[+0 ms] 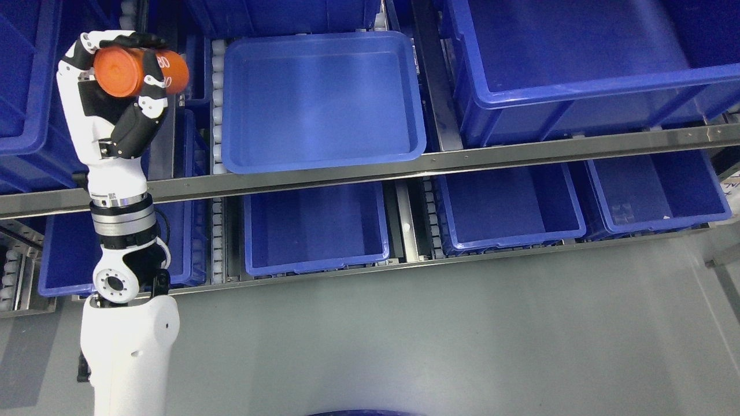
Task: Grab orange capacitor from left shelf to right desk
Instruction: 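Hold the capacitor raised in the left hand while turning toward the steel table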
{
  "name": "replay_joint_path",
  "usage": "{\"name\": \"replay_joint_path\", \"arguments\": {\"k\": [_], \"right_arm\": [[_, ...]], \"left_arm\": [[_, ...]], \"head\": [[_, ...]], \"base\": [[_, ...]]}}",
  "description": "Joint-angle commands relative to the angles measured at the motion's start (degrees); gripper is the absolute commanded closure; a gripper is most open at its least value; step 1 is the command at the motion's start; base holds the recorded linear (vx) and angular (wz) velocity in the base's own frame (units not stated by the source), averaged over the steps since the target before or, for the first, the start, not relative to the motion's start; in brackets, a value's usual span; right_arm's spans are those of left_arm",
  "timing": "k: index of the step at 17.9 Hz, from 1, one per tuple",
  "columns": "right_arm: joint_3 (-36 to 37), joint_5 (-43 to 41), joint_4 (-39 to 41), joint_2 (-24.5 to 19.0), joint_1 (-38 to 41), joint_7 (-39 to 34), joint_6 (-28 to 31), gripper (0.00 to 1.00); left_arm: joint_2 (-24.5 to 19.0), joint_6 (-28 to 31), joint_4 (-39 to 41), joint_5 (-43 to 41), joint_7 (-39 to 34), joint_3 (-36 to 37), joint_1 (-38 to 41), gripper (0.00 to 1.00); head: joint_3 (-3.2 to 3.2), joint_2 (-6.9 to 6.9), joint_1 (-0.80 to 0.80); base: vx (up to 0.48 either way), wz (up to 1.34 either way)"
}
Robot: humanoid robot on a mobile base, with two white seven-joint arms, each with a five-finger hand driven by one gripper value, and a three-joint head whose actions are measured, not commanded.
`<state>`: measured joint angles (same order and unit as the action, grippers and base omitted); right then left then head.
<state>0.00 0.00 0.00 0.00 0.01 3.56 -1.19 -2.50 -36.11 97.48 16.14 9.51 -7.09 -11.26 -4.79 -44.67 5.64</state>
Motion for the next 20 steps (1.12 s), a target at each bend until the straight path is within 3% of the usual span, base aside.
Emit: {"name": "replay_joint_path", "arguments": {"k": [1,12,20], "right_arm": [[1.0,0.2,1.0,1.0,0.2,0.0,0.0,0.0],[1.0,0.2,1.0,1.0,0.2,0.0,0.0,0.0],[1.0,0.2,1.0,1.0,0.1,0.0,0.0,0.0]], "left_arm": [[-1.1,-0.2,1.0,0.0,0.0,-0.4,0.8,0.99],[-1.1,-0.2,1.0,0.0,0.0,2.2,1.0,0.99],[-0.1,-0.2,1.0,-0.1,0.0,6.3,1.7,0.98]], "head": [[0.0,0.0,0.0],[0.0,0.0,0.0],[0.0,0.0,0.0]], "base": [[-0.174,-0.01],[-0.174,0.24],[-0.139,-0.41]]}}
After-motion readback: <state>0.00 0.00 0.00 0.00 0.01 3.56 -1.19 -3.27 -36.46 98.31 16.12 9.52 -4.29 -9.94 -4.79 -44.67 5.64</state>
